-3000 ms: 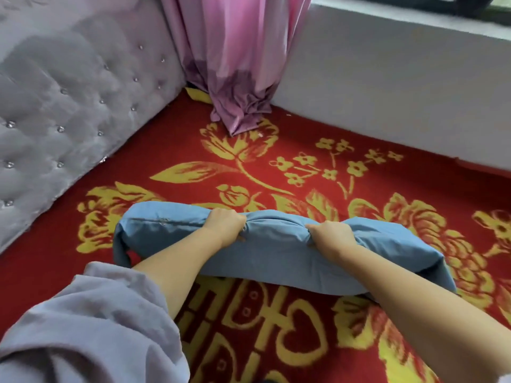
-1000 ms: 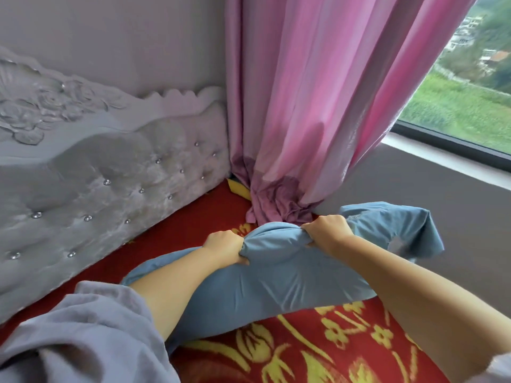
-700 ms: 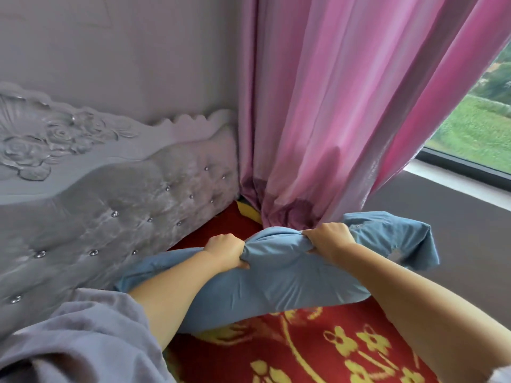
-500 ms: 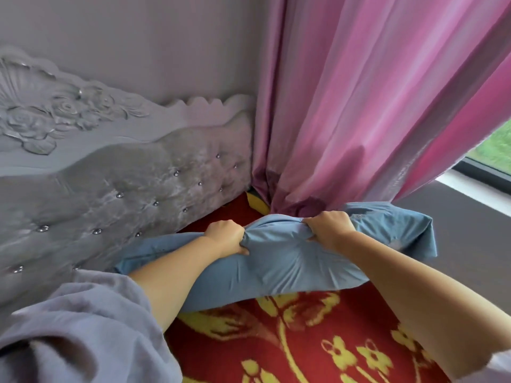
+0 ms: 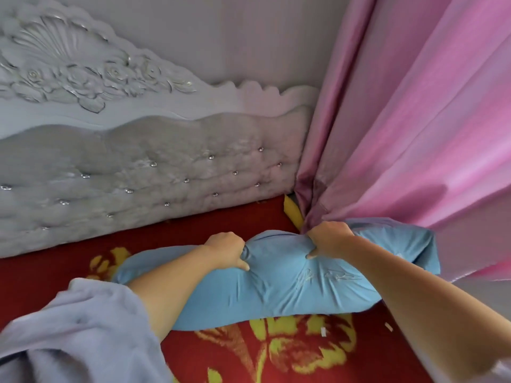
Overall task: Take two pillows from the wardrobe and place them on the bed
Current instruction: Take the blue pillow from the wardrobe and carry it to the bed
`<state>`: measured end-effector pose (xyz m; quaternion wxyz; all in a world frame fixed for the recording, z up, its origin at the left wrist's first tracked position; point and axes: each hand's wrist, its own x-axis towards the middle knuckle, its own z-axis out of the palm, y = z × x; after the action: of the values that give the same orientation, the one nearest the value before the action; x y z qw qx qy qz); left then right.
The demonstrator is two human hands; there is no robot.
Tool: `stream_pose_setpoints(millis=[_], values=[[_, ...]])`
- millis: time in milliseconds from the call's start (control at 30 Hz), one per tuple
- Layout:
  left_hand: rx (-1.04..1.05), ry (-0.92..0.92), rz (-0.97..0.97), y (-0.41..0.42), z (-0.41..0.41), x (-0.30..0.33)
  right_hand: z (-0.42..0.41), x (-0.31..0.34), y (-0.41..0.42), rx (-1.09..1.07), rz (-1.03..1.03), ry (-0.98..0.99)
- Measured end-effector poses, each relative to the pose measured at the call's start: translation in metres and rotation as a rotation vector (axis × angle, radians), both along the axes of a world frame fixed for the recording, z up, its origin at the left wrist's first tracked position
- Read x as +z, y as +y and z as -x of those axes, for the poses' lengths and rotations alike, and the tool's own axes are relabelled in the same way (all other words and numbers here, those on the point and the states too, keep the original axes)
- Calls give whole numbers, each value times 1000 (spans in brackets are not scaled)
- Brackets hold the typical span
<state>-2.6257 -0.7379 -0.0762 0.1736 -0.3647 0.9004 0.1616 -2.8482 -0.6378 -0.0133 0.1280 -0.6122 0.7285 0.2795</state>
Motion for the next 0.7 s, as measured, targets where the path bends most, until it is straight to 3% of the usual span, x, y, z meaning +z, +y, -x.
stream_pose_setpoints(millis=[433, 700], values=[[4, 52, -180, -92, -35, 17, -28, 34, -100, -42, -129, -83], [82, 22, -358, -134, 23, -2, 35, 20, -180, -9, -385, -113]])
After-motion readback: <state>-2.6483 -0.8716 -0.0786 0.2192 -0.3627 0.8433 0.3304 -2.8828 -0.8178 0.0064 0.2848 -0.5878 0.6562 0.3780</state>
